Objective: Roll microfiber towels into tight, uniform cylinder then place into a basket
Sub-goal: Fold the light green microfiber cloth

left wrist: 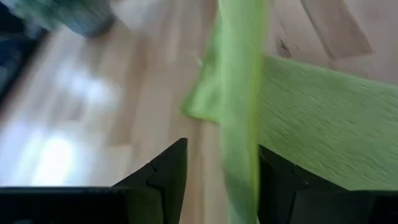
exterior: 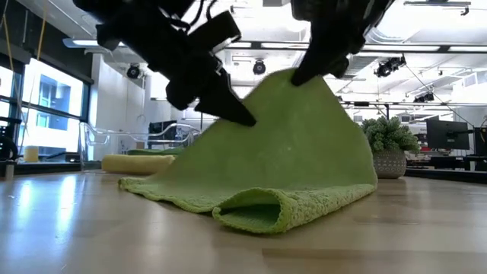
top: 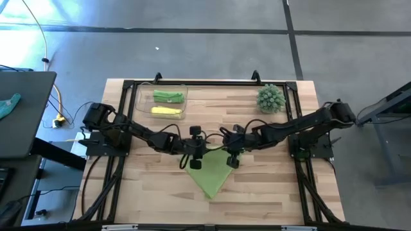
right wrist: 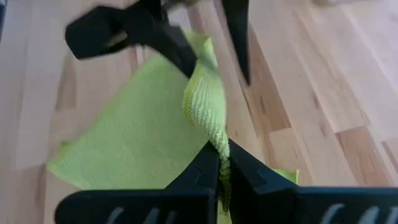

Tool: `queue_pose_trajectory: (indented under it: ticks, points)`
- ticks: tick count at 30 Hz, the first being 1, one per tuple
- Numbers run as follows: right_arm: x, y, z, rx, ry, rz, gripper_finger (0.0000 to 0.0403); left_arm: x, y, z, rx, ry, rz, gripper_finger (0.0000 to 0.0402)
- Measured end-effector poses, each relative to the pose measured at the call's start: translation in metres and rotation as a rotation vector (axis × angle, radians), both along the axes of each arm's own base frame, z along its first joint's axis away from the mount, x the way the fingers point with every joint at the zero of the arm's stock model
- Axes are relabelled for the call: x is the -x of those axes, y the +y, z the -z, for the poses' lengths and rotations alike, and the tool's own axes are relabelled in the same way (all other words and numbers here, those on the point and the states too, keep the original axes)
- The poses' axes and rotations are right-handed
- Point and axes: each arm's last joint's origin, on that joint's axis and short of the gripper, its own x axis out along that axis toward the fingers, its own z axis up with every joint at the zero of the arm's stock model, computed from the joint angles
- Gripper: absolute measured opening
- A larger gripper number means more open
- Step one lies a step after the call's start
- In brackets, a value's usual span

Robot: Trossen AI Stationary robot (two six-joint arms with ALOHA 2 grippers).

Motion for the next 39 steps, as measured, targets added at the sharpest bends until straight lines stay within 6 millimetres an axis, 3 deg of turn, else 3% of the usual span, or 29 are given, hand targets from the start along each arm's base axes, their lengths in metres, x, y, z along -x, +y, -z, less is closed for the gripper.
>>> queue_pose_trajectory:
  ticks: [12, 22, 31, 39]
  points:
    - [0.022, 0.001, -0.036, 0.041, -0.125, 0.038, 0.0, 0.029, -0.016, 0.035, 0.303, 0.177, 0.111, 0.0117]
    - [0.027, 0.0, -0.032, 0.037, -0.066, 0.055, 0.0, 0.041, -0.033, 0.045, 0.428, 0.208, 0.022, 0.0088]
    - [0.033, -0.001, -0.026, -0.002, 0.013, 0.118, 0.0, 0.041, -0.035, 0.044, 0.423, 0.198, 0.013, 0.0101]
    - [0.036, -0.002, -0.024, -0.015, 0.046, 0.146, 0.0, 0.044, -0.023, 0.043, 0.295, 0.21, -0.059, 0.0103]
